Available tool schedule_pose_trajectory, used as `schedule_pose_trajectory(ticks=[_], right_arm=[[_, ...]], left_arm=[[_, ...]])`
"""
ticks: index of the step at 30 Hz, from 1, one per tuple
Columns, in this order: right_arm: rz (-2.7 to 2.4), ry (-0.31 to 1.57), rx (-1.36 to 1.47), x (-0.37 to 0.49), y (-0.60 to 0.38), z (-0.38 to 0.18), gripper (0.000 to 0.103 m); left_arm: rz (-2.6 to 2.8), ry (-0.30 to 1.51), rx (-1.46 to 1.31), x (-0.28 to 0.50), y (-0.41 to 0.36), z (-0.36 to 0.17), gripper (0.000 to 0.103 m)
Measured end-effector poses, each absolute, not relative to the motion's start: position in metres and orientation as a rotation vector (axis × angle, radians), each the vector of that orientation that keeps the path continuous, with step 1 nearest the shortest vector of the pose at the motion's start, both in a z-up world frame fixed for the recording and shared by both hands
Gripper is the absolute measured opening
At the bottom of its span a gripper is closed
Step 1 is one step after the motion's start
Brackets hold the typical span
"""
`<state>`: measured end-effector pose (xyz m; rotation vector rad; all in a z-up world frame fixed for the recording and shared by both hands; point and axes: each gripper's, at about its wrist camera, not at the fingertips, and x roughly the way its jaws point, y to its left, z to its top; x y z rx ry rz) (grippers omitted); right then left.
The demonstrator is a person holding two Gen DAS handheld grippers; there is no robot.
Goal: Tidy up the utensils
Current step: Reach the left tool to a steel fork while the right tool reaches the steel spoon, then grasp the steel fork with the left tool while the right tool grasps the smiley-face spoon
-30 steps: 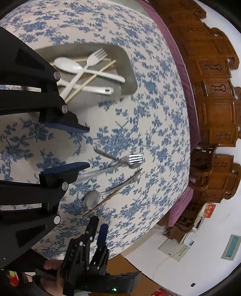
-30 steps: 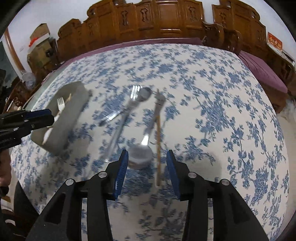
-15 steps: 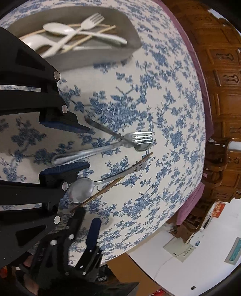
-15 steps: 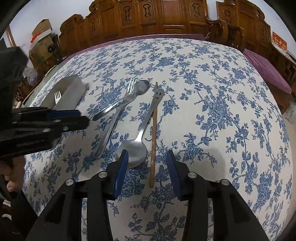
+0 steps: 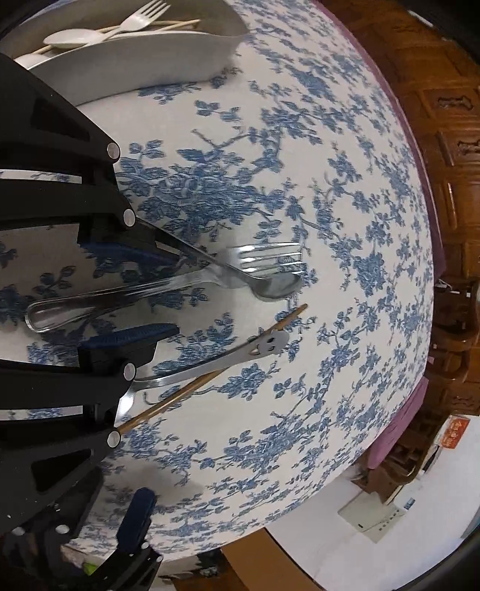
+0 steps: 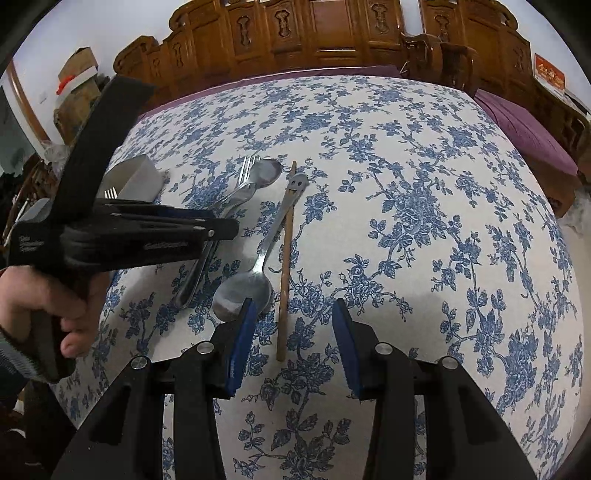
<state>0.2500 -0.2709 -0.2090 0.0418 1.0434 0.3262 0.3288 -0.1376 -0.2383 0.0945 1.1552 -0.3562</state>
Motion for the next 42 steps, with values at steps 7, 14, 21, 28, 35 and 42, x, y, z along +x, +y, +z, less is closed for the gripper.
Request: schedule_pose_trajectory(ticks=[7,14,21,28,35,42], right_arm=[[0.336,1.036,0.045,0.248,-0.267,-0.206,0.045],[0.343,1.033,0.048,0.246,-0.262,-0.204,0.045],[0.348,1.036,0.039,0.250,-0.251,-0.204,0.045],[0.349,1.038,0.031,0.250,-0.245,-0.204,0.045],[0.352,1.023,0.034,0.248,-0.243,-0.198,0.045],[0.346,1.016,0.050,0.249,-0.252,-0.197,0.045]], left_arm=[[-0.296,1.164,0.097,0.339,-0.132,-0.239,0.007],[-0.331,1.152,0.048,0.332,-0.114,-0.227,0.006],[-0.371,1.099,0.030,0.315,-0.106,-0.205,0.006],[-0.379,1.026,0.016,0.308,-0.093,-0.173,0.006],[-0.417,0.982,0.080,0.300,-0.106,-0.149,0.006],[-0.431,0.972,0.074,0.293,-0.110,-0.140,0.006]])
